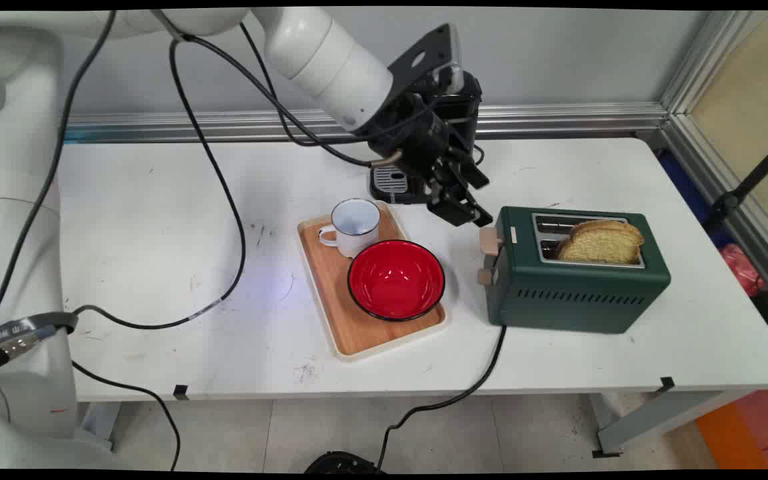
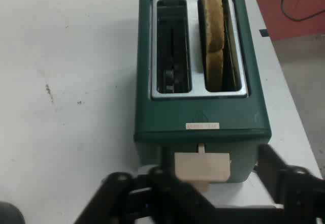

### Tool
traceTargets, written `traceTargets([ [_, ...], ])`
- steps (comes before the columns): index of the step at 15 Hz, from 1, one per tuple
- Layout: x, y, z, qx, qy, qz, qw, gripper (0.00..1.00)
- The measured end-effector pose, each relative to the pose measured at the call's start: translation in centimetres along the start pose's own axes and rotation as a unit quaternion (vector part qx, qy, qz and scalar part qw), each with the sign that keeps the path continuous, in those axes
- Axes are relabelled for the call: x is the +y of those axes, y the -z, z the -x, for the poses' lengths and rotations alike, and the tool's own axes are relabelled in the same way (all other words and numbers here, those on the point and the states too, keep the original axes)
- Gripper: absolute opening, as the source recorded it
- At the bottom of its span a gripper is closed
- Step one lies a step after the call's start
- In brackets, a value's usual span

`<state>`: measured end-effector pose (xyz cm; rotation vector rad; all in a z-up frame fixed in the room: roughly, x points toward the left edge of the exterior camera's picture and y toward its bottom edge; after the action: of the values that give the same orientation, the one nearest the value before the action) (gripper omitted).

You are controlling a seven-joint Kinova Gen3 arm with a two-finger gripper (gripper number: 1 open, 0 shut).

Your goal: Press the toaster switch

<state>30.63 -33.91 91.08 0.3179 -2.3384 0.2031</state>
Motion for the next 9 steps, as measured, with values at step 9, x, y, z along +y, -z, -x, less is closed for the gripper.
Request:
traceTargets([
  [9, -0.4, -2.7, 0.5, -0.017, -0.013, 0.015, 0.9997, 0.00],
])
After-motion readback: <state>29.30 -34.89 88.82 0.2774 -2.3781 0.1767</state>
